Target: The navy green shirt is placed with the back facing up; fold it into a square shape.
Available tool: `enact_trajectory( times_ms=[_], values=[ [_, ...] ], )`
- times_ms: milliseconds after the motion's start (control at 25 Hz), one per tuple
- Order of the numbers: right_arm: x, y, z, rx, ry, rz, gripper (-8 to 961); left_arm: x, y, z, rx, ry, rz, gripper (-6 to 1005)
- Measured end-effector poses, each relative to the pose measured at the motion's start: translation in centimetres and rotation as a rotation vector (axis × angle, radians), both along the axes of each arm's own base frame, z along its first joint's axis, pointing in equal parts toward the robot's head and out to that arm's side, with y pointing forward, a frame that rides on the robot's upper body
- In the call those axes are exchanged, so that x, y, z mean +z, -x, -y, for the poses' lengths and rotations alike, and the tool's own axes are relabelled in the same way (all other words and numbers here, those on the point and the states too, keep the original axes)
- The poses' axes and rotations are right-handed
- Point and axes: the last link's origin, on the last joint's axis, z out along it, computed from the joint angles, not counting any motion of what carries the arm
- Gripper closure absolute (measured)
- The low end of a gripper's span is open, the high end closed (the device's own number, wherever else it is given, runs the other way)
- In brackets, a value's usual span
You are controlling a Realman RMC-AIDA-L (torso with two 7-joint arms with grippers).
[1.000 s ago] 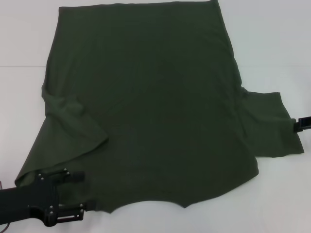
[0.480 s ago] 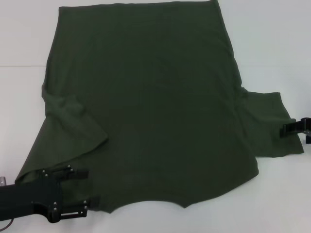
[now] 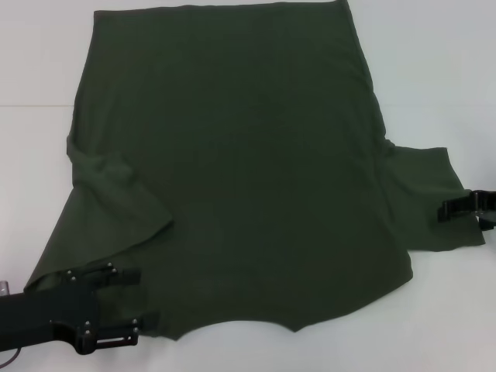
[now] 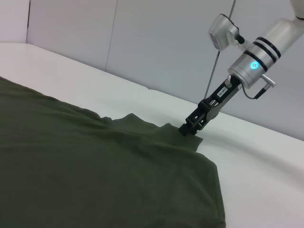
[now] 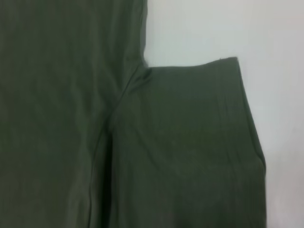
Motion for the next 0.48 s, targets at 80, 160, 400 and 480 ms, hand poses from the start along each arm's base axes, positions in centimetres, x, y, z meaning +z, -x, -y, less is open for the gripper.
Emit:
enact_trajectory(
  times_ms=[80, 160, 400, 480],
  values=[
    [0.02, -0.04, -0.07, 0.000, -0.004, 0.003, 139, 0.01, -0.02, -0.03, 0.000, 0.000, 0.000, 193],
    [0.05, -0.07, -0.12, -0.001, -0.009, 0.004, 143, 0.03, -0.01, -0.03, 0.001, 0.001, 0.000, 193],
    [-0.15, -0.23, -0.15, 0.001, -0.007, 0.016, 154, 0.13, 0.05, -0.05, 0.007, 0.002, 0.000, 193],
    [-0.20, -0.22, -0.17, 0.005, -0.003, 0.024, 304, 0.14, 0.06, -0.05, 0.008, 0.002, 0.001, 193]
  ],
)
